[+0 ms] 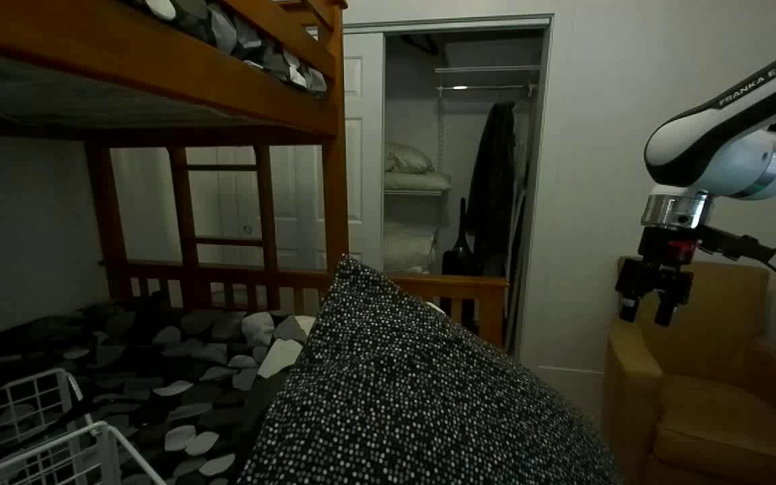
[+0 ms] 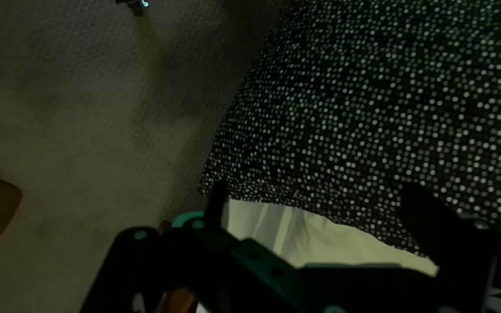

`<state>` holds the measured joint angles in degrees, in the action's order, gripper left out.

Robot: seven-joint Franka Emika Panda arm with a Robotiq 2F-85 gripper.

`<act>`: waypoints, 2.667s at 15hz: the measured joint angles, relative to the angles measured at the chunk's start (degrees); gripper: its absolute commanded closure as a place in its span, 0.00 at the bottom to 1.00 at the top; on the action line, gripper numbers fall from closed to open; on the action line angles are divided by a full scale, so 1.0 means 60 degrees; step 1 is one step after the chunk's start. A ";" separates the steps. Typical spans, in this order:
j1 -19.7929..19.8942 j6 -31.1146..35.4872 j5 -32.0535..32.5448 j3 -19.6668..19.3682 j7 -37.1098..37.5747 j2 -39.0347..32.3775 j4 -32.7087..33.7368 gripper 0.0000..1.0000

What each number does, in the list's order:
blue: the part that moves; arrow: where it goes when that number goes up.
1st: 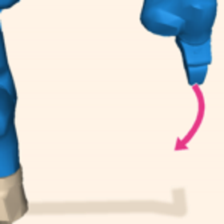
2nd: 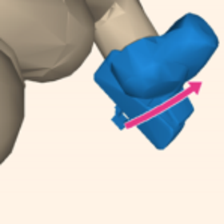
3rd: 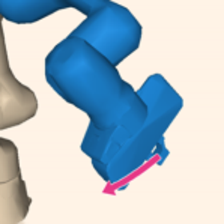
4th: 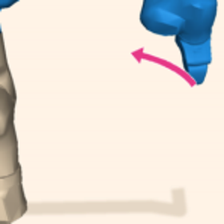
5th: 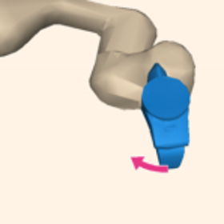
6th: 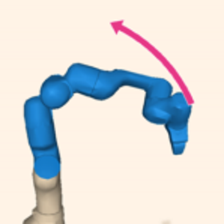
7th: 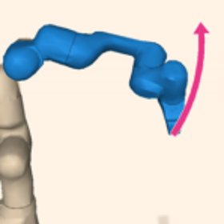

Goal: Move the pillow to the right

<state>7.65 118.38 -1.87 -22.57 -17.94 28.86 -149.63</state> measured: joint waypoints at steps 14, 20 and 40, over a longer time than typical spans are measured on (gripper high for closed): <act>-0.2649 0.4079 -0.3944 -0.0982 -0.2922 -0.2643 0.1965 0.00; -0.2674 0.1963 -0.7040 0.0437 -0.6074 -0.4861 0.3762 0.00; -0.0844 -0.1229 -0.5373 0.2161 -0.8153 -0.6066 0.5126 0.00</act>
<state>2.59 111.01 -34.10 -9.61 -66.86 -7.54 -118.88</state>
